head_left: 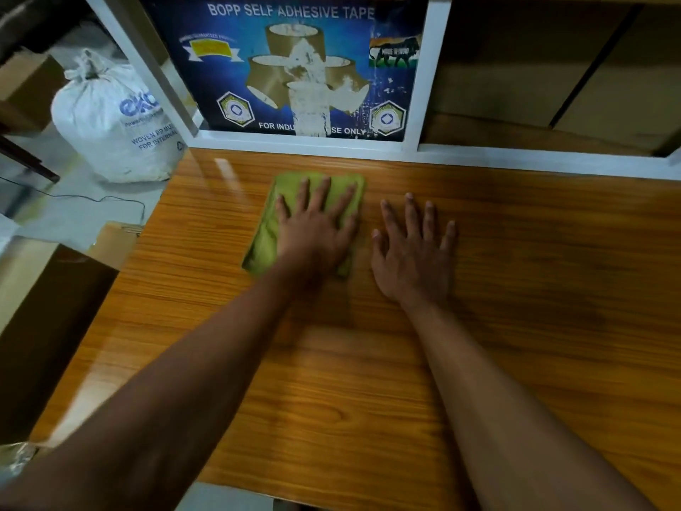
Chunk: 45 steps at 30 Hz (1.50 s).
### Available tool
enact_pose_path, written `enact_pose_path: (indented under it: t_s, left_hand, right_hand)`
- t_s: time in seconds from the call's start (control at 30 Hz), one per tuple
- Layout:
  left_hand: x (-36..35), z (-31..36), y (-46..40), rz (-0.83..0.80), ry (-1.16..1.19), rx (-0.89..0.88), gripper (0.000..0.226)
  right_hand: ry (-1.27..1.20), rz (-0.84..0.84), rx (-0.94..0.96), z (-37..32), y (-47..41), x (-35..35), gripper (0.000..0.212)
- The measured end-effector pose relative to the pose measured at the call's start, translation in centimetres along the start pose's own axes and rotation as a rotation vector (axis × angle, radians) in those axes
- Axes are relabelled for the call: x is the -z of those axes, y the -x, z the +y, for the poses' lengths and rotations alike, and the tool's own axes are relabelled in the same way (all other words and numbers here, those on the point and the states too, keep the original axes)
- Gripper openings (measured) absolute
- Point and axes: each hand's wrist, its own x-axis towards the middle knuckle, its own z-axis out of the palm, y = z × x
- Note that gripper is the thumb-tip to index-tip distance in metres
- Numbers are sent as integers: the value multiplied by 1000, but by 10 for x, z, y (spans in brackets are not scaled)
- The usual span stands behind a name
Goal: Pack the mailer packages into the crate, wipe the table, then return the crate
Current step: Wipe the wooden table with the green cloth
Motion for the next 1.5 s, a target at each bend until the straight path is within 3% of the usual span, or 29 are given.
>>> enact_pose_path:
  t_s: [0.1,0.17,0.3,0.43,0.6,0.73,0.9,1.0,1.3,1.5]
  left_hand:
    - [8,-5,-42,-52,-15,42,66]
    - [9,-7,-21,-49,-15,47,66]
    - [7,-5,119,16,21,53,62]
    - [7,-6,215,-77,39,60,59]
    - [-1,-14,129,0,11,45,61]
    - [9,-12,46,-52,9,81,66]
    - [4,-9,140,12,27,68,63]
    - [3,-8,197,-49,67,55,62]
    - [9,-12,63,-57,9,83,65]
    - [6,-13,238,-3,71,51,62]
  right_hand:
    - [10,1,16,-1,2,-1,63]
    - [5,-8,17,-4,2,1,62]
    - [4,-64,32,-7,22,12,62]
    - [-17,-127,60,-19,67,13,63]
    - [3,-128,42,-22,75,8,63]
    - [19,-101,54,-20,77,8,63]
    - [4,-100,37,-23,76,9,63]
    - [2,-105,36,-24,76,11,64]
    - [16,-85,42,-21,80,6,64]
    - [17,-139,38,-29,129,17,65]
